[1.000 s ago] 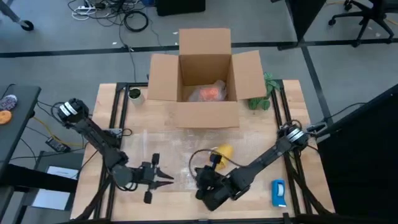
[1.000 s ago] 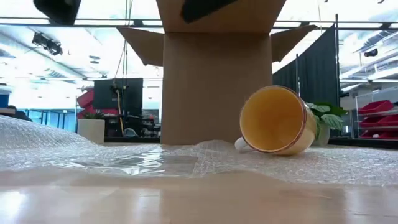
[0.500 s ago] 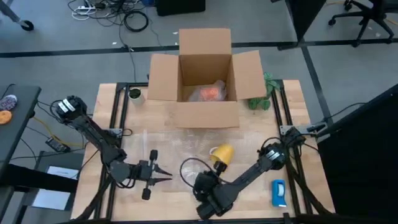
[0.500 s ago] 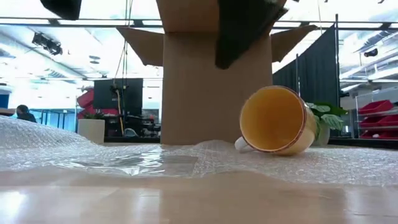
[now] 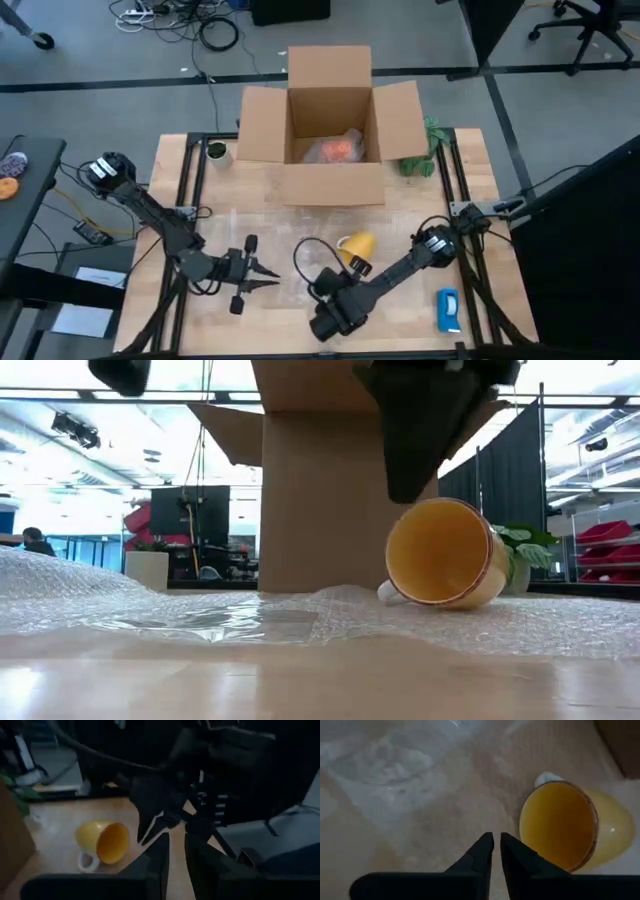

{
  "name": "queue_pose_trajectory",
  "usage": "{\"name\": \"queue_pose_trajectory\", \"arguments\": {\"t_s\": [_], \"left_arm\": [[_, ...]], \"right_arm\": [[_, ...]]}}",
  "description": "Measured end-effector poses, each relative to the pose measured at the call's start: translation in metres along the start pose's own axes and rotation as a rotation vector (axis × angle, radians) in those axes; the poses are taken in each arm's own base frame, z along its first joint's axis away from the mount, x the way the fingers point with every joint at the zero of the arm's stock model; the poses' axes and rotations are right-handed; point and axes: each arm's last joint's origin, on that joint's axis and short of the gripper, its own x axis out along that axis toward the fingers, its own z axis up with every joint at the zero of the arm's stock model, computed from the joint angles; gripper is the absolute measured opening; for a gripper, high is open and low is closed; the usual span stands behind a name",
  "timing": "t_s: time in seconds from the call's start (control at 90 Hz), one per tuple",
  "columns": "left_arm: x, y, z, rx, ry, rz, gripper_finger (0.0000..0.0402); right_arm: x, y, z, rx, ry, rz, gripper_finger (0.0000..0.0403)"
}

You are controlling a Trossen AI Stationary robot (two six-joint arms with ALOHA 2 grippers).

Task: Wrap mug
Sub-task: Wrap the yellow mug with the bubble wrap

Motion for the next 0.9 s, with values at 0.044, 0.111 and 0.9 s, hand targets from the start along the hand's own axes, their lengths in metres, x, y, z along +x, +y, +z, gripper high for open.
{"name": "queue_pose_trajectory", "arguments": {"t_s": [0.044, 0.111, 0.9], "left_arm": [[0.002, 0.004, -0.002, -0.008, 0.026, 0.015, 0.0044], [0.004, 0.009, -0.006, -0.023, 0.063, 0.041, 0.0044], [0.013, 0.028, -0.029, -0.097, 0.244, 0.164, 0.0044]], "right_arm": [[0.001, -0.001, 0.002, 0.005, 0.013, 0.002, 0.0041], [0.000, -0.002, 0.004, 0.011, 0.019, 0.006, 0.0056], [-0.050, -0.103, -0.038, 0.280, 0.038, -0.014, 0.0130]]}}
